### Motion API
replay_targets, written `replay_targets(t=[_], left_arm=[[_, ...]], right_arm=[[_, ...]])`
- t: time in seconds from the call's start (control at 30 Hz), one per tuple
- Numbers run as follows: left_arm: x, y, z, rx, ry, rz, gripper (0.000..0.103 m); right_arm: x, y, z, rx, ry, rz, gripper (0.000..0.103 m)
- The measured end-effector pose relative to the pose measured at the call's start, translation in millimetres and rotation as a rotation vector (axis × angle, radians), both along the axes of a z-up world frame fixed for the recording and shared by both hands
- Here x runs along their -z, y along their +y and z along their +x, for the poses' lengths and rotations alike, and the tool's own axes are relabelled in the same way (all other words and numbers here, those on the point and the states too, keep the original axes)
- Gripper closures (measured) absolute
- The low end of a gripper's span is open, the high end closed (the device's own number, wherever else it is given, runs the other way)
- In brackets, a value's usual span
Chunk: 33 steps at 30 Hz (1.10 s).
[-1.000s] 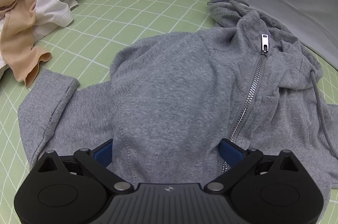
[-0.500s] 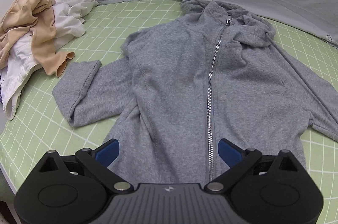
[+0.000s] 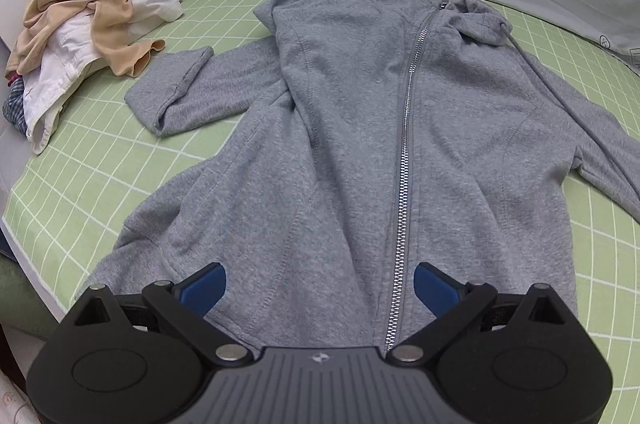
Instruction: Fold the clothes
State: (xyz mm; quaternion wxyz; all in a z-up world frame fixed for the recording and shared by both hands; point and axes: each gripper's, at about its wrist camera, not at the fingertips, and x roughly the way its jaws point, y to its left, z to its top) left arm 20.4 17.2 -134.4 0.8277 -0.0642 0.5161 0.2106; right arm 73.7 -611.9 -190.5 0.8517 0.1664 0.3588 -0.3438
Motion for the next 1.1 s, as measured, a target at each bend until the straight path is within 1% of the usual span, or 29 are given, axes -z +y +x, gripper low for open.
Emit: replay_targets(t=[0.07, 0.1, 0.13, 0.23, 0.27, 0.33, 0.43, 0.57, 0.67, 0.7, 0.73, 0.77, 0.8, 0.83, 0.87, 0.9, 0.93, 1.0, 1.07, 1.1], left_arm=[[2.0, -7.2, 1.0, 0.012, 0.001, -0.01, 0.003], [4.8, -13.6, 2.1, 0.033, 0.012, -0.005, 0.003], [8.2, -19.5, 2.3, 0.054, 0.026, 0.003, 0.003], [14.7, -26.5, 1.1, 0.069, 0.054, 0.01, 0.003], [16.7, -27.8, 0.5, 0.07, 0.062, 0.011, 0.003], [20.6, -30.4, -0.5, 0.072, 0.079, 0.011, 0.003], [26.4, -34.2, -2.1, 0.075, 0.103, 0.012, 0.002], [34.2, -39.4, -4.2, 0.079, 0.136, 0.013, 0.0], [36.4, -39.3, -3.7, 0.071, 0.147, 0.008, 0.0], [36.2, -39.6, -2.8, 0.07, 0.15, 0.011, 0.0], [36.0, -40.0, -2.0, 0.069, 0.153, 0.014, 0.0], [36.1, -40.5, -1.2, 0.071, 0.155, 0.017, 0.0], [35.8, -42.8, 0.1, 0.076, 0.158, 0.027, 0.0], [35.6, -45.1, 1.4, 0.081, 0.162, 0.036, 0.0], [35.4, -47.3, 2.8, 0.086, 0.165, 0.045, 0.0], [35.1, -49.6, 4.1, 0.091, 0.168, 0.054, 0.0], [34.9, -52.4, 5.5, 0.099, 0.171, 0.063, 0.0], [34.4, -57.9, 8.2, 0.116, 0.178, 0.081, 0.0], [33.9, -61.9, 9.7, 0.131, 0.179, 0.067, 0.0], [34.0, -63.0, 9.6, 0.136, 0.178, 0.055, 0.0]], right_arm=[[1.2, 15.5, 8.6, -0.058, -0.018, 0.011, 0.053], [1.6, 23.2, 12.2, -0.078, -0.026, 0.019, 0.043], [2.1, 28.9, 15.3, -0.095, -0.036, 0.032, 0.03], [3.7, 44.4, 25.9, -0.146, -0.055, 0.047, 0.016], [4.3, 49.1, 29.6, -0.161, -0.06, 0.048, 0.015], [6.3, 52.8, 37.9, -0.184, -0.065, 0.063, 0.0], [8.5, 58.9, 48.2, -0.213, -0.075, 0.057, 0.0], [15.8, 74.9, 62.9, -0.28, -0.009, -0.044, 0.0], [14.4, 75.0, 65.6, -0.276, -0.009, -0.03, 0.0], [13.4, 74.7, 66.1, -0.275, -0.009, -0.029, 0.002], [12.0, 75.6, 64.8, -0.28, -0.022, -0.039, 0.014], [10.5, 76.7, 63.5, -0.286, -0.035, -0.051, 0.042], [8.8, 78.0, 62.4, -0.295, -0.047, -0.068, 0.056], [7.7, 78.3, 62.7, -0.305, -0.046, -0.072, 0.066], [7.0, 78.2, 63.2, -0.314, -0.044, -0.073, 0.068], [6.8, 77.9, 63.6, -0.316, -0.04, -0.085, 0.079], [6.7, 77.6, 64.4, -0.309, -0.027, -0.116, 0.082], [7.3, 69.3, 63.9, -0.275, -0.01, -0.155, 0.083], [6.4, 54.9, 62.8, -0.24, -0.014, -0.139, 0.084], [6.2, 49.3, 63.4, -0.227, -0.002, -0.153, 0.084]])
